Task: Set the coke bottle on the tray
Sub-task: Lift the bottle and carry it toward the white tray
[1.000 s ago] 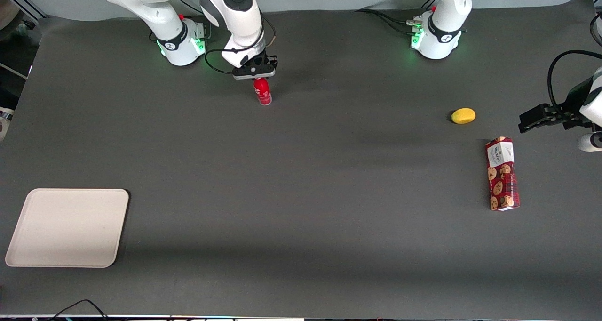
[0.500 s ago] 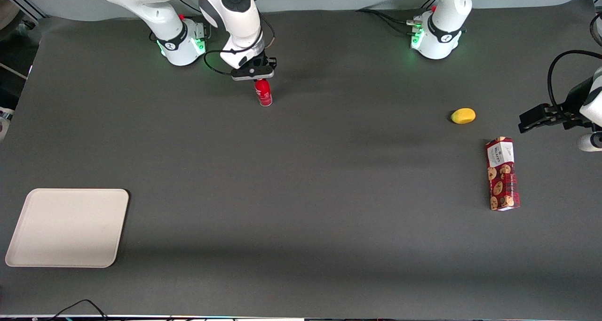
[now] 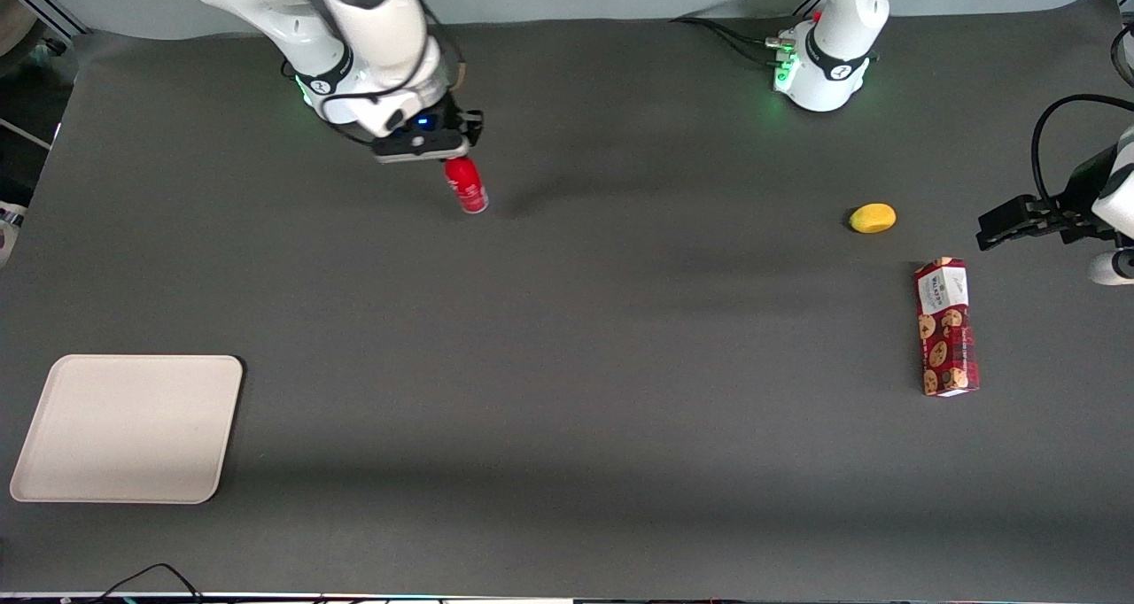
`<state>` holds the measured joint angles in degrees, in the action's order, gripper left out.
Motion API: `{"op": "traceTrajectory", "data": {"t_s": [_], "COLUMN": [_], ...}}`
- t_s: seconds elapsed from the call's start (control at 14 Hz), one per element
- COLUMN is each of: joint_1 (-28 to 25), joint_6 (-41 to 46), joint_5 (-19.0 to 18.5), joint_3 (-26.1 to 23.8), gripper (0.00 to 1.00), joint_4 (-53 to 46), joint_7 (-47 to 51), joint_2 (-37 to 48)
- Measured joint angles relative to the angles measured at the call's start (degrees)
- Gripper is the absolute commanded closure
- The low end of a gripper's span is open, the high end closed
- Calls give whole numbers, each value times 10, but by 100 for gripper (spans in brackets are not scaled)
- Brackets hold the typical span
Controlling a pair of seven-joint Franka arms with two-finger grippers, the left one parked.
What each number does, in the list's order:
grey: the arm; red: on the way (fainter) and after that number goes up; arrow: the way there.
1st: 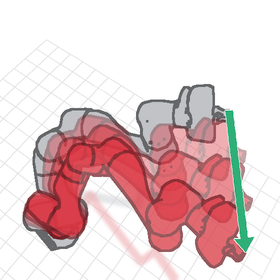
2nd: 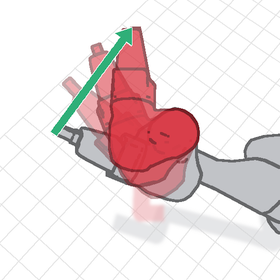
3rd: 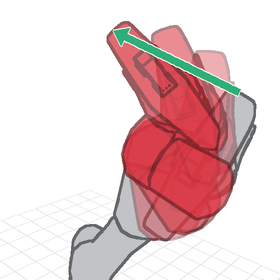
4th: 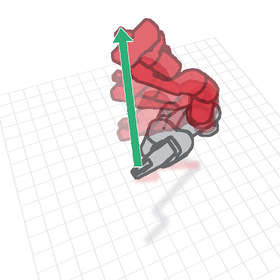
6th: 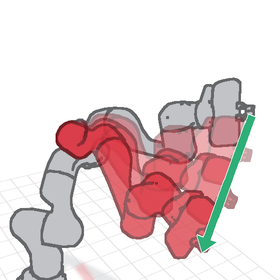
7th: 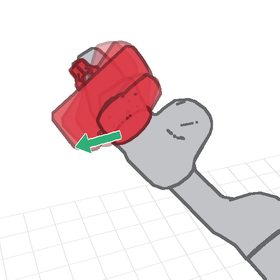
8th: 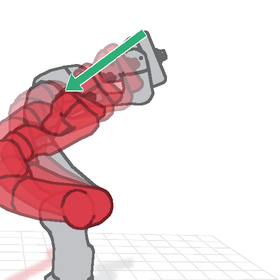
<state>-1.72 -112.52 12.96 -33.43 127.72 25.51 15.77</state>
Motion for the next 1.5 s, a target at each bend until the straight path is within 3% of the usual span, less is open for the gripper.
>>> {"op": "traceTrajectory", "data": {"t_s": [0.5, 0.93, 1.21, 1.5], "joint_1": [8, 10, 14, 29], "joint_6": [70, 71, 69, 68], "joint_5": [-57, -152, -161, -162], "joint_3": [228, 426, 542, 592], "gripper": [100, 100, 100, 100], "joint_4": [-51, -77, -176, -316], "joint_7": [-311, -618, -832, -991], "joint_2": [6, -12, -98, -223]}}
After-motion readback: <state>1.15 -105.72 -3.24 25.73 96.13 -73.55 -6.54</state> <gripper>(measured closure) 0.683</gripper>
